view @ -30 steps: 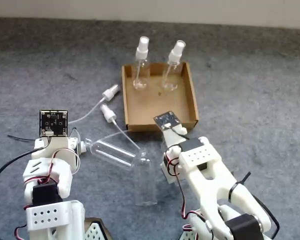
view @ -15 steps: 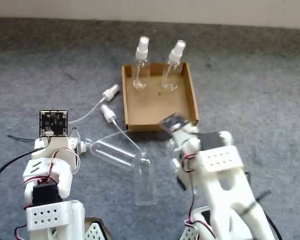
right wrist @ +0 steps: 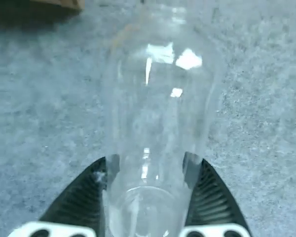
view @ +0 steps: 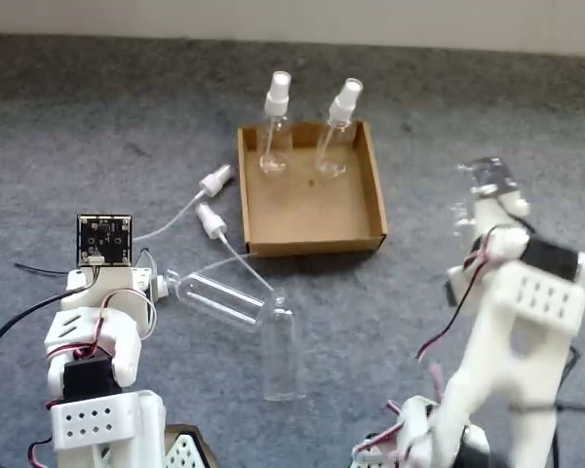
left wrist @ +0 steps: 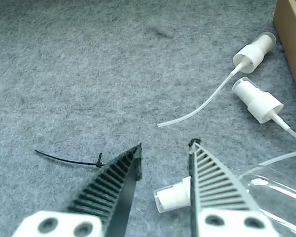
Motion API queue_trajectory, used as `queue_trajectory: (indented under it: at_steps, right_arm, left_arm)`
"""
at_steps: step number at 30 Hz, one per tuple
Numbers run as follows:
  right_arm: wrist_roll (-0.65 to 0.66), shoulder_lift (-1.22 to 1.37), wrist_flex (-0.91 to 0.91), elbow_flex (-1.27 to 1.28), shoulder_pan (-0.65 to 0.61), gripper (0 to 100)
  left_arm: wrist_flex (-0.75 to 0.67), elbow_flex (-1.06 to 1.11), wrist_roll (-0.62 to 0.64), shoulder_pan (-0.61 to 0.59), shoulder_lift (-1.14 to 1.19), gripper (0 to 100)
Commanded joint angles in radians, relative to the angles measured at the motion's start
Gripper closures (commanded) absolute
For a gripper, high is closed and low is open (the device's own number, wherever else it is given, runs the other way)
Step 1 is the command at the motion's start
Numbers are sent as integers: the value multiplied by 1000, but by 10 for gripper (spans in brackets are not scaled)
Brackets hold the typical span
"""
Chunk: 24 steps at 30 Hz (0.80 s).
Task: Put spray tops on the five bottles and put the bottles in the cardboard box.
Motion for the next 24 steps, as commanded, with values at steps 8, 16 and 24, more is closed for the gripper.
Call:
queue_trajectory:
  at_steps: [8,16,24]
  right_arm:
    - [17,487,-177,-151,102,948]
    - [17,536,-176,-151,124,720]
    - [8,539,-113,-231,96,697]
  left_arm:
    - [-21,13,6,18,-10,844]
    - [-21,16,6,19,-10,845]
    - [-21,16,6,19,-10,845]
